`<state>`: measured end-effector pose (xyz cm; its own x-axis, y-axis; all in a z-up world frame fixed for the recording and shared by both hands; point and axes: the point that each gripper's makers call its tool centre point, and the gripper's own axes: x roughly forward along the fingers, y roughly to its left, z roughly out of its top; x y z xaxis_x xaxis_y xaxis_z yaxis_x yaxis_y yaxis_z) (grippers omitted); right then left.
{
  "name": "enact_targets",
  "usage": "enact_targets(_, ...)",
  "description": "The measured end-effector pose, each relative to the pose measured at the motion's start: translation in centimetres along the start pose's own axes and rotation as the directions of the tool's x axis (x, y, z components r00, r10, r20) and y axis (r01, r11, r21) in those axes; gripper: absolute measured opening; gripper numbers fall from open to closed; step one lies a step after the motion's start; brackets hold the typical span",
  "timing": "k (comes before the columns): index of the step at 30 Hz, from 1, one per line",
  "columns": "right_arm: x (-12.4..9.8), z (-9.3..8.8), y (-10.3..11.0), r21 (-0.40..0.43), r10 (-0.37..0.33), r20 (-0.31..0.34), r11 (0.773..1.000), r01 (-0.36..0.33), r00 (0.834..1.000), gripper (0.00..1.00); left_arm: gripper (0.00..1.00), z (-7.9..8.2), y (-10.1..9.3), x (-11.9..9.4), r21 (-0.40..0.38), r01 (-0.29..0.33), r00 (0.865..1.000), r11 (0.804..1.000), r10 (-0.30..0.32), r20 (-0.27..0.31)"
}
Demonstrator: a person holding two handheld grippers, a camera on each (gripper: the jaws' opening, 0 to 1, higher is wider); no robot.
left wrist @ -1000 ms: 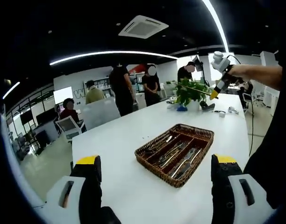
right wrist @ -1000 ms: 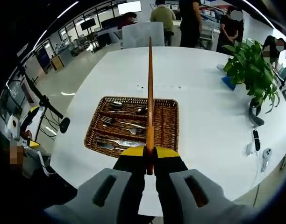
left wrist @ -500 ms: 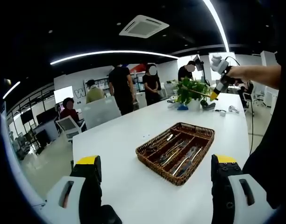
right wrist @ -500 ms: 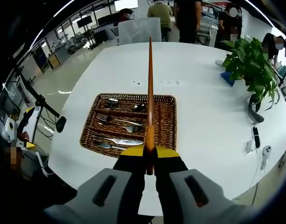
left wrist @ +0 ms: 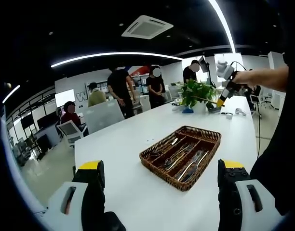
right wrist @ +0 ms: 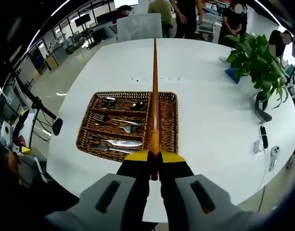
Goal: Arrange the knives, forks, and spoons in their matching storage slots by inserting each utensil handle-first until every utensil is classified and aligned in the correct compartment
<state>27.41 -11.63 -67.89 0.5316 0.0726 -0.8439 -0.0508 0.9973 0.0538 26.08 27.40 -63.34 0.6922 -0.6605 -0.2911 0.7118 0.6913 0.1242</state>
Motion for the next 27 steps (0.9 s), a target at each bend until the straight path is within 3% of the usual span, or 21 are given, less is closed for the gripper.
enact_targets(27, 5.9, -1.9, -0.6, 0.019, -0.021, -0.065, 1.000, 0.022, 0.998, 0.04, 0.99, -1.3, 0.3, 0.0, -0.013, -0.034, 0.999, 0.999, 0.034, -0.008)
